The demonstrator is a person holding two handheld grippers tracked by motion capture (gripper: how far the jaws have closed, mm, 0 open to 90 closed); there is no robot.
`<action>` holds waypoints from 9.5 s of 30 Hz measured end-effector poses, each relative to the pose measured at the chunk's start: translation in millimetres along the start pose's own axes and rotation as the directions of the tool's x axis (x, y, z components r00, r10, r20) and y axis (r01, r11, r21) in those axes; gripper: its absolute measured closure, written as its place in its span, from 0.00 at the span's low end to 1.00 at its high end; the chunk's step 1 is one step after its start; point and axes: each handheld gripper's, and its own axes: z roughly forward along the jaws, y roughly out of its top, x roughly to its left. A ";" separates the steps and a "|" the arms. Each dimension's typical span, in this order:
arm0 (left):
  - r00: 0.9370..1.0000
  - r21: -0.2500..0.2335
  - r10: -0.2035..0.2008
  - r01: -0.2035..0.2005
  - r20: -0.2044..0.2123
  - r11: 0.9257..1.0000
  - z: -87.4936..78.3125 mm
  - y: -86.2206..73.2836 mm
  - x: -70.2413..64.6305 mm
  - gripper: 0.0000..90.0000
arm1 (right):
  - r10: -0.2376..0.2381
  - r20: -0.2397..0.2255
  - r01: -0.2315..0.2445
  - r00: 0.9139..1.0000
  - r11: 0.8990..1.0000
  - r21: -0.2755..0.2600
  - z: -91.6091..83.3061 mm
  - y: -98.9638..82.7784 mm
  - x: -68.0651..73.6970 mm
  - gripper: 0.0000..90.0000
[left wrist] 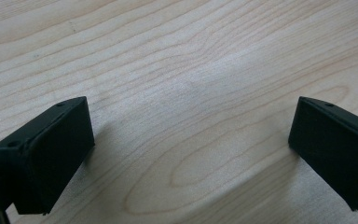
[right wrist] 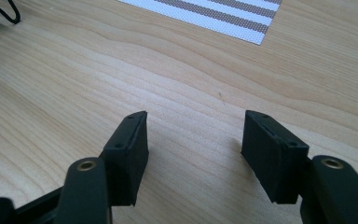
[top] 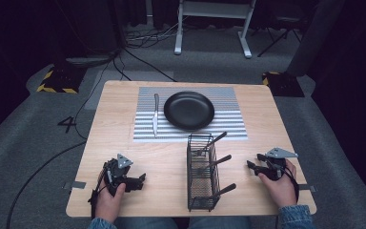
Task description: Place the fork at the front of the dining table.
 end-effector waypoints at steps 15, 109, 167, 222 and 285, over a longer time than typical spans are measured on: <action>1.000 0.001 0.000 0.000 0.000 1.000 -0.1 0.1 0.0 0.00 | -0.007 -0.005 0.007 1.000 1.000 0.010 0.7 0.5 2.2 0.37; 1.000 0.002 0.005 -0.005 -0.002 1.000 -0.4 0.0 -0.1 0.00 | -0.118 -0.420 0.059 0.900 0.987 -0.150 -8.7 140.9 83.2 0.83; 1.000 0.002 0.005 -0.005 -0.001 1.000 -0.4 0.0 -0.1 0.00 | -0.255 -0.360 0.104 0.897 0.915 -0.389 -97.7 226.1 85.6 0.96; 1.000 0.002 -0.002 0.002 -0.003 1.000 -0.3 -0.2 -0.6 0.00 | -0.099 -0.250 0.053 0.963 0.981 -0.186 15.5 225.8 -7.5 0.96; 1.000 0.002 -0.007 0.007 -0.003 1.000 0.7 0.9 -1.4 0.00 | 0.075 -0.220 -0.093 0.973 0.993 -0.073 80.0 183.2 -41.7 0.68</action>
